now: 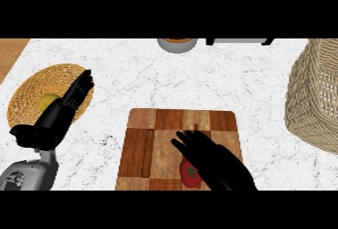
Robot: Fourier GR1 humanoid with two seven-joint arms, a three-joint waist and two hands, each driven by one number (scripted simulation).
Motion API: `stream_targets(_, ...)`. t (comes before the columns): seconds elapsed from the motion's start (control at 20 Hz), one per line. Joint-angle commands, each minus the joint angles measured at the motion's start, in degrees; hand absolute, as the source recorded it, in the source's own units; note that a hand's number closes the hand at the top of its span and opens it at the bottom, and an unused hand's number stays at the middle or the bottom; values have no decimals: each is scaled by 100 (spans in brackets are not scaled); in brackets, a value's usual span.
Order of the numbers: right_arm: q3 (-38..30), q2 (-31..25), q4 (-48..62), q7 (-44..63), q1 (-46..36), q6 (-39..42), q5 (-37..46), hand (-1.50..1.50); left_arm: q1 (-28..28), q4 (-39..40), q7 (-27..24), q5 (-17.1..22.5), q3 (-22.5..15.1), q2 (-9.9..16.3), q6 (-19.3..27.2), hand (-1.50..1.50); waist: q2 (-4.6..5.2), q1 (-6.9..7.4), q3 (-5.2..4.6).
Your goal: Pick the tomato from the cutting board and place it in the basket
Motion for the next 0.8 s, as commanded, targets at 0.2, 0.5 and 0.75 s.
stream_targets(0.2, 105, 483, 529, 288, -126, 104, 426, -150, 309, -103, -292, -148, 197, -67, -138, 0, 0, 12, 0)
stream_targets(0.5, -45, 175, 1154, -403, 181, -541, 683, -150, -98, -80, 268, -245, 141, -286, -91, 0, 1, -3, 1)
stream_targets(0.75, 25, 540, 1699, -484, 7, -728, 833, -150, 303, 48, -333, -554, -8, -522, -23, 0, 3, 9, 1)
